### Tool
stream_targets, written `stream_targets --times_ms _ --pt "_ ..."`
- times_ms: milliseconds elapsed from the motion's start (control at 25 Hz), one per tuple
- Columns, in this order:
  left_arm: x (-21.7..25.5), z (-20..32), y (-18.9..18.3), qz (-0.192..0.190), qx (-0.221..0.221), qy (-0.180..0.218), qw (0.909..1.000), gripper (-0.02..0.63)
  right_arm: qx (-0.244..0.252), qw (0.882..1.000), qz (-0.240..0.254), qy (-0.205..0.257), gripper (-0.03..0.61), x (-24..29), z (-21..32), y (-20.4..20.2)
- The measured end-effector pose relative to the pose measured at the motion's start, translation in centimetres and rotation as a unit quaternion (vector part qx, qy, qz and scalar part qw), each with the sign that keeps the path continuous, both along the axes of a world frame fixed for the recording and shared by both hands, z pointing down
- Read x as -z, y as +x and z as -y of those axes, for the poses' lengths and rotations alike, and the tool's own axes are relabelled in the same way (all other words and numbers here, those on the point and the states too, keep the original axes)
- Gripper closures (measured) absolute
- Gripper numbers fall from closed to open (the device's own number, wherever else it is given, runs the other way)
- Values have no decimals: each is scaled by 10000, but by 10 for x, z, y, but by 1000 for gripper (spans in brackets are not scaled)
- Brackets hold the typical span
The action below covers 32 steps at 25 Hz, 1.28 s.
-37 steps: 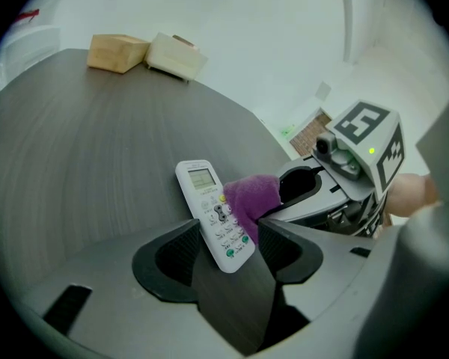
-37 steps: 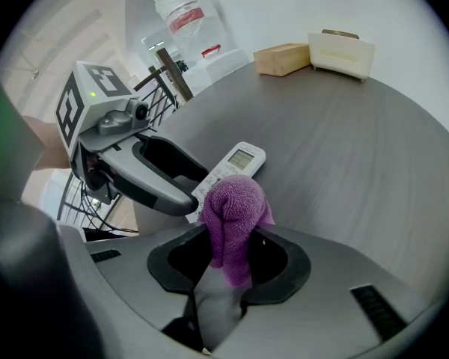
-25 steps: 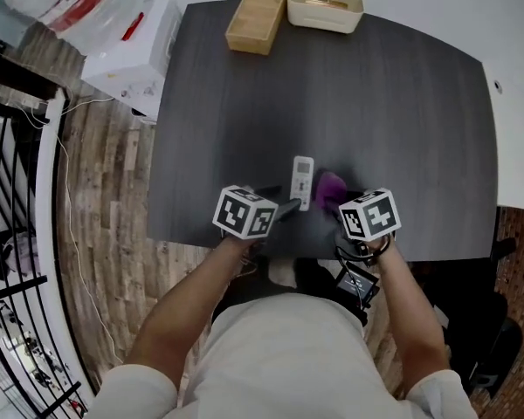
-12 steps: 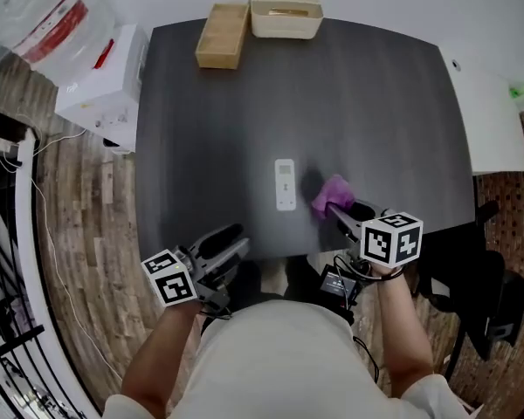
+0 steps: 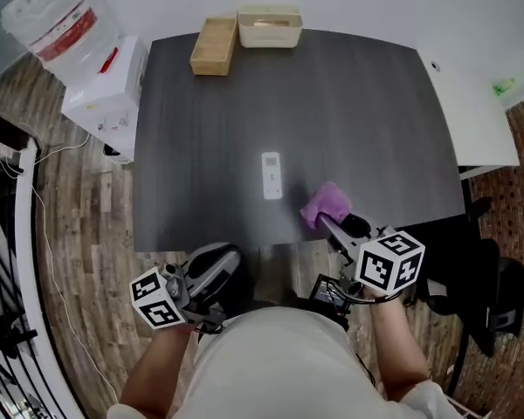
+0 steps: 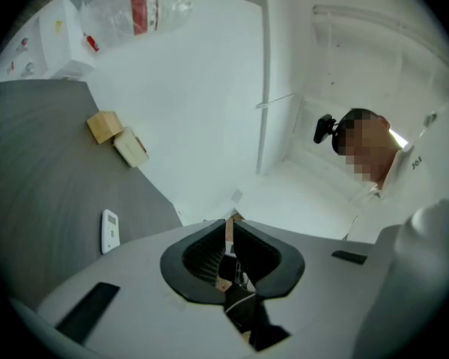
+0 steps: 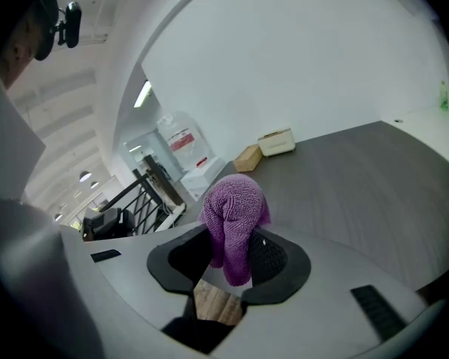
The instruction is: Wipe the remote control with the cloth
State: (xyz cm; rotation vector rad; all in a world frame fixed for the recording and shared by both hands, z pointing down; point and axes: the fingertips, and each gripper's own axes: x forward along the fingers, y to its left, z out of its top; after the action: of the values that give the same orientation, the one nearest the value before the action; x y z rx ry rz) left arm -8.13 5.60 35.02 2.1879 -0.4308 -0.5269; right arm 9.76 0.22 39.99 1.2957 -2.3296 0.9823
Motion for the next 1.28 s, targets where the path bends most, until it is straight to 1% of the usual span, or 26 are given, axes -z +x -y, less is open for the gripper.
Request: stream_targets --times_ms 80,120,160,200,240,280,320,360,400,440,480,520,560,600,640,760,880,1000,1160,1200,1280 --pt "14 -17 5 -66 318 239 9992 578 153 9997 63 152 454 8 -17 2" --pt "19 -26 7 -33 542 363 9979 578 242 9994 100 224 454 12 -29 4" --pt "24 -36 7 63 822 515 9953 578 331 9989 143 299 454 15 -41 6" --pt "29 -46 7 240 1172 728 9901 578 410 9983 193 379 454 18 -55 9" --pt "36 -56 5 519 1593 1039 9804 578 475 9975 250 457 454 21 -68 13" --pt "46 -66 3 869 2037 1431 9646 578 531 9968 315 514 454 23 -81 18" --pt "56 -75 1 1168 2427 1793 9462 578 588 9961 392 528 454 24 -93 24" --pt "67 -86 -1 1247 2712 1988 9335 578 641 9956 484 485 454 22 -107 29" --pt "76 -96 -3 990 2851 1964 9329 578 681 9952 591 393 454 19 -122 34" --pt "85 -107 -4 396 2797 1771 9428 580 701 9946 709 272 454 16 -137 39" --pt "92 -118 -5 -399 2553 1514 9541 583 707 9939 834 147 454 13 -152 42" --pt "98 -130 -3 -1160 2220 1287 9595 583 710 9929 959 39 454 12 -166 43" --pt "102 -143 0 -1672 1928 1135 9602 588 719 9916 1071 -35 454 12 -178 42" --pt "103 -155 7 -1864 1736 1054 9612 591 743 9904 1166 -68 454 14 -189 40" --pt "100 -166 15 -1823 1625 1010 9644 592 780 9891 1246 -67 454 17 -198 37" --pt "85 -199 38 -1435 1443 883 9751 592 896 9856 1437 18 454 28 -223 27" --pt "74 -222 48 -1177 1250 783 9820 592 909 9844 1503 110 454 36 -241 14" --pt "75 -239 43 -988 920 835 9873 592 850 9844 1535 126 454 40 -255 0" --pt "73 -260 25 -500 593 853 9933 592 715 9855 1535 140 456 45 -273 -22" --pt "71 -267 19 -436 528 820 9943 592 698 9856 1536 120 456 46 -281 -28" --pt "65 -283 6 -441 456 719 9954 592 684 9860 1520 84 456 45 -296 -42"
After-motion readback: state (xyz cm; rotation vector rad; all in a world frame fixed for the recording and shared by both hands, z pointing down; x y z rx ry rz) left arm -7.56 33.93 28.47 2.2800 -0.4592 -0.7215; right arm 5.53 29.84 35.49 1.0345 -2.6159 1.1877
